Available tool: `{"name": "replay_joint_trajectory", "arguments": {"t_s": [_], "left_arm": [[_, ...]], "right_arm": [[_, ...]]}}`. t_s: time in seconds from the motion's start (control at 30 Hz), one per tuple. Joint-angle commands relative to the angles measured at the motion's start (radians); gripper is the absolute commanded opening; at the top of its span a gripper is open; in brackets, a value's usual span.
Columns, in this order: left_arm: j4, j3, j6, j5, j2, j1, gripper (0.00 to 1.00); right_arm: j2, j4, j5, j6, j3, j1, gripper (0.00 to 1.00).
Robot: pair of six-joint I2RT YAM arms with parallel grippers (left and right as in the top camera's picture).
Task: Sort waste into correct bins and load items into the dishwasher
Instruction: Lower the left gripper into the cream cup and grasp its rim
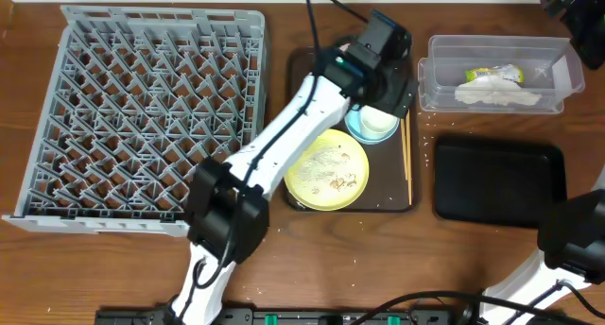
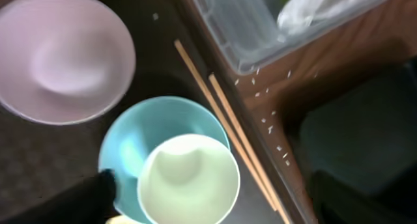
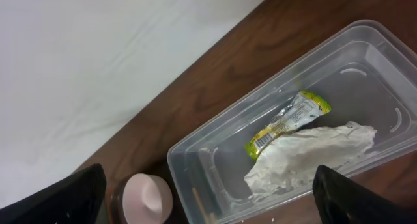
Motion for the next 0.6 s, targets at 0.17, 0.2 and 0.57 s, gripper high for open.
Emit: {"name": "replay_joint_trajectory", "arguments": {"t_s": [0.17, 0.2, 0.57], "left_arm": [[-0.024, 0.016, 0.015, -0.016, 0.007, -0.05, 0.71], [-0.04, 0.014, 0.015, -0.016, 0.007, -0.055, 0.68], [-0.037, -0.04, 0.016, -0.017, 0.01, -0.087, 0.64]], "right_arm": [[-0.018, -0.004, 0.006, 0.006, 0.002, -0.008, 0.99], [-0.018, -0.004, 0.006, 0.006, 0.002, -0.008, 0.99], [-0.018, -0.004, 0.006, 0.006, 0.002, -0.008, 0.99]]}}
